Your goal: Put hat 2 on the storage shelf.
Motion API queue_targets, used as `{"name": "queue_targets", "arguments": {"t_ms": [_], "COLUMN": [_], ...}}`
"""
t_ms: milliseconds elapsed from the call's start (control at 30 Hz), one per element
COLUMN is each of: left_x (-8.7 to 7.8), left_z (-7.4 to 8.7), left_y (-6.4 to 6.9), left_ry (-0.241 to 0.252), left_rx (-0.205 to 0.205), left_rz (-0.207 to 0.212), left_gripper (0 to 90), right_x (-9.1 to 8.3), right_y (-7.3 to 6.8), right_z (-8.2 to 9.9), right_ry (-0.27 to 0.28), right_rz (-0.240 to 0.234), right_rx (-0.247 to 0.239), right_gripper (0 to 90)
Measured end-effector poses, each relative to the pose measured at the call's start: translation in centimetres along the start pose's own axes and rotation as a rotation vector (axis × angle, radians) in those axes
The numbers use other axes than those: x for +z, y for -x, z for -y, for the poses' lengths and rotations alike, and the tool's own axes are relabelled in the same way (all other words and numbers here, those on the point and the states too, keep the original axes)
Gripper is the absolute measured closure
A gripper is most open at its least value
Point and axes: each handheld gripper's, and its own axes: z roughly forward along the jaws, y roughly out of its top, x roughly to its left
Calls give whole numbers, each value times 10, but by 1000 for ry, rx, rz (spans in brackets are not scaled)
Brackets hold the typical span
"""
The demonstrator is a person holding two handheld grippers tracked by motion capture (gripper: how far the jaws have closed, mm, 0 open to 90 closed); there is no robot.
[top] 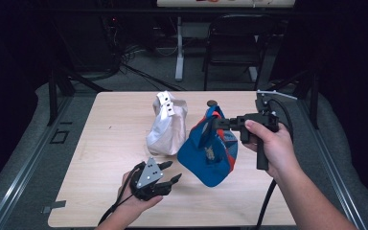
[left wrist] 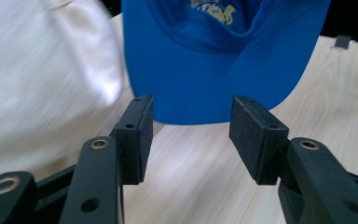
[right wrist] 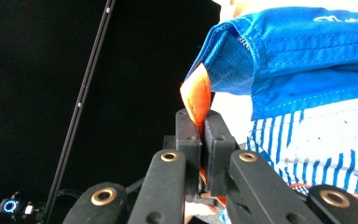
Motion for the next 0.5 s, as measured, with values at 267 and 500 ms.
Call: {"name": "queue_targets", "arguments": {"t_ms": [267, 500], "left_x": [22, 44], "left_z": [-23, -35], "left_y": [16, 32], "left_ry": [30, 28], "left_rx": [9, 23], "left_rz": [44, 40], "left_gripper": [454, 431], "right_x": [-11, -10], "right_y": [3, 8], "right_z": [-10, -17], "right_ry": [43, 78], "right_rz": [8, 12], "right_rx": [10, 33], "right_gripper": [868, 867]}}
